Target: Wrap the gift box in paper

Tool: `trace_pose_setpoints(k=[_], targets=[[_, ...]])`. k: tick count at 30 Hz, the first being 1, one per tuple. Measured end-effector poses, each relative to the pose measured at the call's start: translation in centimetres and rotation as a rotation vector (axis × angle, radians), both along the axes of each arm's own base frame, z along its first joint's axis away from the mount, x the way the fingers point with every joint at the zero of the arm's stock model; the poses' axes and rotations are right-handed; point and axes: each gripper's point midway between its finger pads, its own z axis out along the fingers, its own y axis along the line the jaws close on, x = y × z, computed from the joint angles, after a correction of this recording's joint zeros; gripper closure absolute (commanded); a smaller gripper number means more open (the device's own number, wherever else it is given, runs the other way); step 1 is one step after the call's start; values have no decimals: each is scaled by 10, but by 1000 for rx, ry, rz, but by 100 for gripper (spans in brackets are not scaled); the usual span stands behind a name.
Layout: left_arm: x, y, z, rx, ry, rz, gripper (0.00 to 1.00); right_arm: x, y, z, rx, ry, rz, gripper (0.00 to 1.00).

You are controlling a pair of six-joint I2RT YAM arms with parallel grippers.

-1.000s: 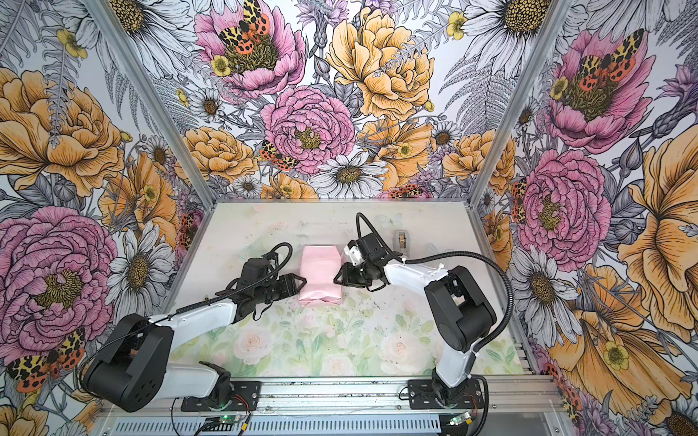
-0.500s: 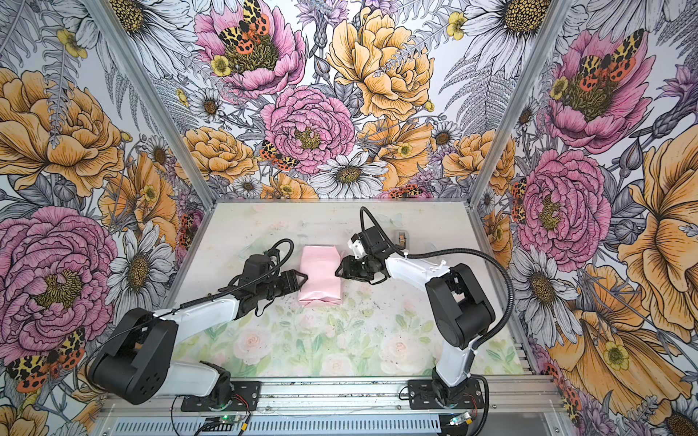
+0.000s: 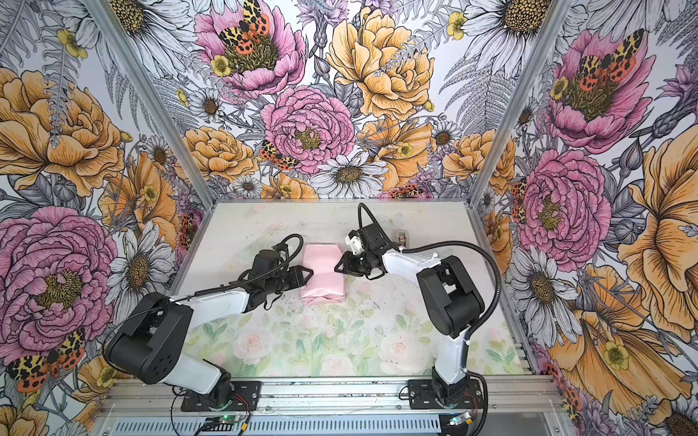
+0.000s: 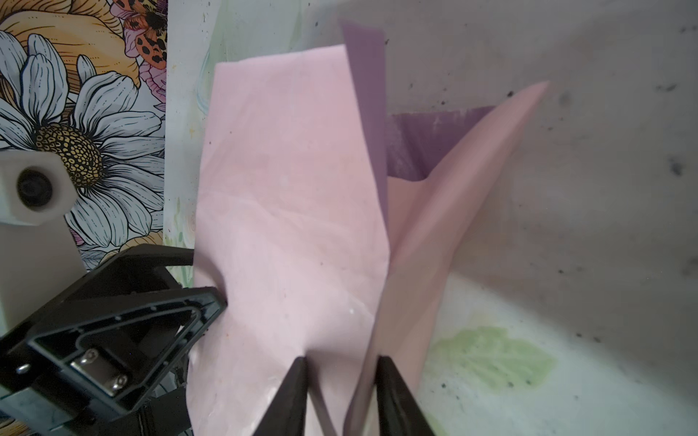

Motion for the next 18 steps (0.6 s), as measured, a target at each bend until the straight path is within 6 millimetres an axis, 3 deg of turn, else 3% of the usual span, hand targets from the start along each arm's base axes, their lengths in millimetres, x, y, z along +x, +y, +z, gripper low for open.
trace_pose_setpoints(k=[9,18], targets=[[-2,-29,18,51,-147,-104,56,-2,-29,9,-74,-173,-22,74],[0,-52,45,85,-357,-198,56,1,-54,30,-101,-385,-53,76]])
